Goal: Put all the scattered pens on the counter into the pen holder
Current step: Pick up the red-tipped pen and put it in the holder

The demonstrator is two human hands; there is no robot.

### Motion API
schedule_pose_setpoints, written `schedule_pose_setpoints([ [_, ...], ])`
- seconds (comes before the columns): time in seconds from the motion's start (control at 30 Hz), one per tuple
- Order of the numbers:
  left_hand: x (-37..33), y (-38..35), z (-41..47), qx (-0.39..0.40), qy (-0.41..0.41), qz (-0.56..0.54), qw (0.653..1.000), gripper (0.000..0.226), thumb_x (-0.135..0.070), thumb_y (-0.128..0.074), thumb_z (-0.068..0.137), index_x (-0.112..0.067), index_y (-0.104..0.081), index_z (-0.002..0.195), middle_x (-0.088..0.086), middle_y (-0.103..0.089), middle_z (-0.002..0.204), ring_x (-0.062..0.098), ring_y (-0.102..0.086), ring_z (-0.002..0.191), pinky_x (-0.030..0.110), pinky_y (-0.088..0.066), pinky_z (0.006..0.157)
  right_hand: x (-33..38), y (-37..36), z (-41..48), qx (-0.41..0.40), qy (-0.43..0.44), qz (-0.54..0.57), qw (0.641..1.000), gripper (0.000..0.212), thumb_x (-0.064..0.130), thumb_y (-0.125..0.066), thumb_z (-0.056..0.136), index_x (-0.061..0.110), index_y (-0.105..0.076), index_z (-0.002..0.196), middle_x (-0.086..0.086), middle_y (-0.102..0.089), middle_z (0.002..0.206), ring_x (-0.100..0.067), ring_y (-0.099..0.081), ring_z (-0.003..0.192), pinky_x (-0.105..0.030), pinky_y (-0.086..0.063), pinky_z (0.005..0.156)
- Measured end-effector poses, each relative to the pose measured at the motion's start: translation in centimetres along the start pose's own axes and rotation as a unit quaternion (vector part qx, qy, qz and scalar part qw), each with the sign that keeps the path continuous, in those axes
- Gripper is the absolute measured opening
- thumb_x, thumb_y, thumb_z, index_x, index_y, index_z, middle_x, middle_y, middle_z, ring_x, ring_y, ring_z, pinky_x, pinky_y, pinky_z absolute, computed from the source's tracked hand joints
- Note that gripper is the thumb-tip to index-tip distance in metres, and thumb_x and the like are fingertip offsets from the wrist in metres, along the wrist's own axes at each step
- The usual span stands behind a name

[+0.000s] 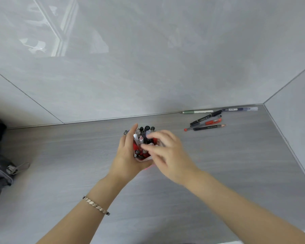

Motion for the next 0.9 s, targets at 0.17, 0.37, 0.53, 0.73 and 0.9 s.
schedule_pose_setpoints([
  [0.17,-0.6,0.0,0.2,0.011,0.025,-0.002,1.0,0.103,-0.013,-0.083,0.059,-0.046,-0.017,0.132,-0.013,-0.036,0.122,0.002,-0.035,0.115,0.023,-0.031,0.092,-11.3,5.6,0.0,0.047,-0.181,-0.115,0.976,0.034,-0.012,-0.053,0.075,0.003,-0.068,0.102,-0.017,-0.069,0.104,-0.033,-0.061,0.099,-0.033,-0.041,0.09],
  [0.37,-0.7,0.1,0.2,0.019,0.036,0.009,0.999,0.102,-0.011,-0.083,0.06,-0.053,-0.015,0.124,-0.015,-0.035,0.125,0.0,-0.036,0.115,0.021,-0.033,0.092,-20.8,8.0,-1.9,0.212,-0.289,-0.272,0.893,0.041,0.002,-0.052,0.086,0.008,-0.049,0.126,-0.014,-0.051,0.133,-0.034,-0.043,0.122,-0.04,-0.037,0.101],
  [0.53,-0.7,0.2,0.1,0.018,0.037,0.016,0.999,0.102,-0.014,-0.083,0.06,-0.054,-0.014,0.123,-0.017,-0.034,0.126,-0.003,-0.034,0.116,0.02,-0.032,0.091,-21.5,7.0,-2.4,0.267,-0.246,-0.284,0.888,0.035,0.019,-0.059,0.087,0.009,-0.051,0.119,-0.013,-0.053,0.125,-0.031,-0.045,0.117,-0.04,-0.04,0.098],
  [0.73,-1.0,0.4,0.0,0.02,0.046,0.014,0.999,0.101,-0.013,-0.083,0.061,-0.058,-0.012,0.118,-0.019,-0.032,0.124,-0.003,-0.034,0.115,0.021,-0.033,0.091,-19.7,5.5,-3.8,0.338,-0.26,-0.297,0.854,0.027,0.015,-0.047,0.091,0.003,-0.047,0.116,-0.018,-0.052,0.119,-0.033,-0.048,0.11,-0.037,-0.043,0.082],
  [0.9,-1.2,0.6,0.0,0.029,0.04,-0.002,0.999,0.09,-0.021,-0.08,0.065,-0.049,-0.018,0.124,-0.015,-0.033,0.125,-0.003,-0.032,0.117,0.019,-0.028,0.095,-15.2,4.3,-6.3,0.31,-0.319,-0.155,0.882,0.03,0.022,-0.043,0.096,0.006,-0.045,0.121,-0.014,-0.055,0.121,-0.033,-0.057,0.101,-0.031,-0.041,0.076],
])
Point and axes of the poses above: each hand's wrist, its own z-axis towards the middle knuckle, its own y-axis out of the back of the hand, x = y × z, the point moved 5 cm from there along z, towards the middle knuckle
